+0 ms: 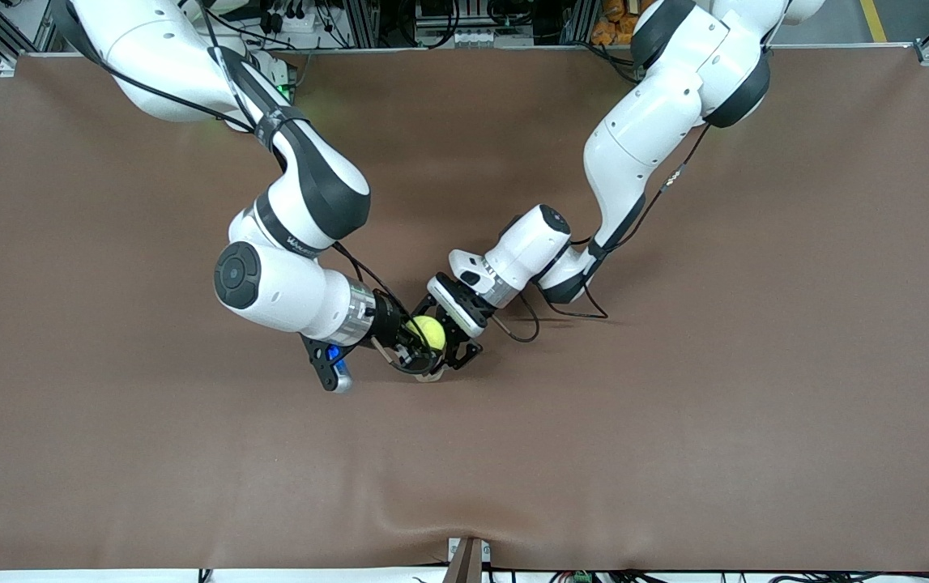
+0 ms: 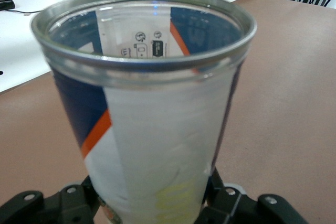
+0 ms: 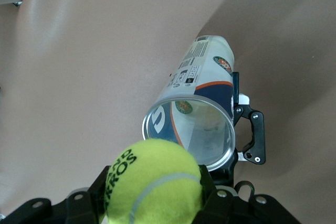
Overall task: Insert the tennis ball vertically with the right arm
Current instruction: 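Push the second ball down into the tube with the right gripper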
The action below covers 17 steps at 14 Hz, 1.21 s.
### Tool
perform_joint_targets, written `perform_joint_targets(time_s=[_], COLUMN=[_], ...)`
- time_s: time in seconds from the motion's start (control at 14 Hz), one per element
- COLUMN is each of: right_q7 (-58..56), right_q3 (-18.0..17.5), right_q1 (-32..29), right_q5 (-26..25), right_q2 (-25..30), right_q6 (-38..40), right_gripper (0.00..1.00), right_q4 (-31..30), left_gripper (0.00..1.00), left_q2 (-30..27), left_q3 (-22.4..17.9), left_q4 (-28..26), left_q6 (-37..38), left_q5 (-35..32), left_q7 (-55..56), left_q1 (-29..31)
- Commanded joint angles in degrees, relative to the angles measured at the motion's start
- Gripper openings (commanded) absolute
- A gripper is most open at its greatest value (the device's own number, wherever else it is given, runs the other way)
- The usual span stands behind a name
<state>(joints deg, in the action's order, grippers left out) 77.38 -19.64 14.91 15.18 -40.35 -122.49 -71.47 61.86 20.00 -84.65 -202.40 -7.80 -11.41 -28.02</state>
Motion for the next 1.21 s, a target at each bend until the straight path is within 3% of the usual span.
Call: perform_joint_targets(time_s=[0.0,0.21,0.29,0.36,1.14], right_q7=[0.6,0.5,0.5,0.6,0.4], right_q3=[0.3,0.3,0.3,0.3,0.3], right_q1=[-0.7,-1.0,-0.9,-0.8,-1.1], right_q5=[0.0,-1.1,-1.1,-1.1,-1.1], right_q2=[0.4,0.4,0.4,0.4,0.9], right_q6=[0.4,0.6,0.6,0.6,0.7], right_gripper=[0.44,0.52,0.68,1.00,1.00], right_q4=[-0.2,-1.3,-1.8,-2.0,-1.5], left_gripper=[0.77,0.77,0.77,0.77,0.84], left_q2=[-1.1,-1.1,-1.1,-1.1,-1.0], left_q3=[-0.1,-0.1,-0.1,-0.1,-0.1], left_q4=[-1.5,-1.6,-1.5,-1.5,-1.4], left_q6=[-0.2,-0.2,-0.2,-0.2,-0.2], left_q5=[-1.2,-1.2,-1.1,-1.1,-1.1], left_q7=[-0.1,-0.1,-0.1,-0.1,0.1], left_q1=[0.4,0.4,0.4,0.4,0.5])
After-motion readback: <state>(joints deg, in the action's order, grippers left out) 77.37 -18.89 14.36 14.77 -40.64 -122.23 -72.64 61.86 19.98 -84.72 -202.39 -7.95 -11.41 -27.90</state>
